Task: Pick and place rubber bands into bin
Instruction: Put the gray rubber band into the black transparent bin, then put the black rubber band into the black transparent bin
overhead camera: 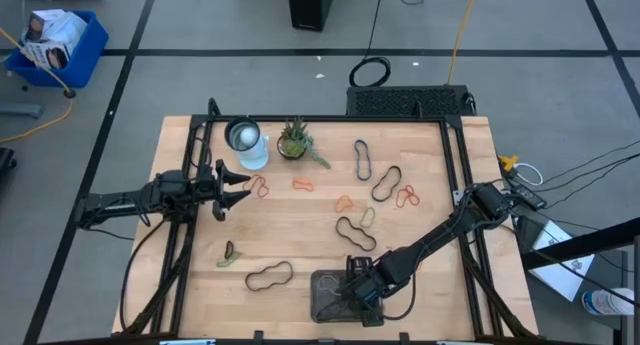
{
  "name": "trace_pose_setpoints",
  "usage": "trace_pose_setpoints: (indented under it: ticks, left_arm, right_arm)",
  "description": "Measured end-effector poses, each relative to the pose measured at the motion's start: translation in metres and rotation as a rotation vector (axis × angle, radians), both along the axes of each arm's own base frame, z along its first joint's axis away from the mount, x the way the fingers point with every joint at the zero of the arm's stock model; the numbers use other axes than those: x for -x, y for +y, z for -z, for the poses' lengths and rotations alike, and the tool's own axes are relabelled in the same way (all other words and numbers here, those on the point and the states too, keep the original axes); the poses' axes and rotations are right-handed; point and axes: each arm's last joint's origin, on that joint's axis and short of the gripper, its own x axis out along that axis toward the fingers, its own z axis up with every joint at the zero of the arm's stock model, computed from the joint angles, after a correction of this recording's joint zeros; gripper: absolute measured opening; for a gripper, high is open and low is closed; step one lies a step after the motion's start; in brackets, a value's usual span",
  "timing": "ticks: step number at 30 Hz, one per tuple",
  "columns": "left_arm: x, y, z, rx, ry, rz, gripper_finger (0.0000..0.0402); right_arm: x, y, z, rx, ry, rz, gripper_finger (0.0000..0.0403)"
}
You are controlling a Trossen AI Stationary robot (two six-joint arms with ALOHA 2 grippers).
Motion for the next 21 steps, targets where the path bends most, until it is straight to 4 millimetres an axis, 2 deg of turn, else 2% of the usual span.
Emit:
trace_pose_setpoints:
  ticks: [2, 7, 12, 17, 21]
  left_arm:
    - [0.000, 0.000, 0.000, 0.000, 0.000, 0.000, 0.0239]
    - [0.000, 0.000, 0.000, 0.000, 0.000, 0.000, 0.0239]
    - [0.000, 0.000, 0.000, 0.000, 0.000, 0.000, 0.0239]
    - [0.000, 0.000, 0.000, 0.000, 0.000, 0.000, 0.0239]
    - [0.000, 0.000, 0.000, 0.000, 0.000, 0.000, 0.0239]
  right_arm:
    - [0.001, -0.004, -0.015, -0.021, -0.036, 0.008, 0.0148]
    - [0.006, -0.027, -0.068, -0.070, -0.184, 0.047, 0.0163]
    - [0.026, -0.065, -0.115, 0.083, -0.307, 0.172, 0.0163]
    - [0.041, -0.104, -0.133, 0.300, -0.321, 0.293, 0.0161]
    - [0.035, -0.128, -0.134, 0.374, -0.326, 0.364, 0.0163]
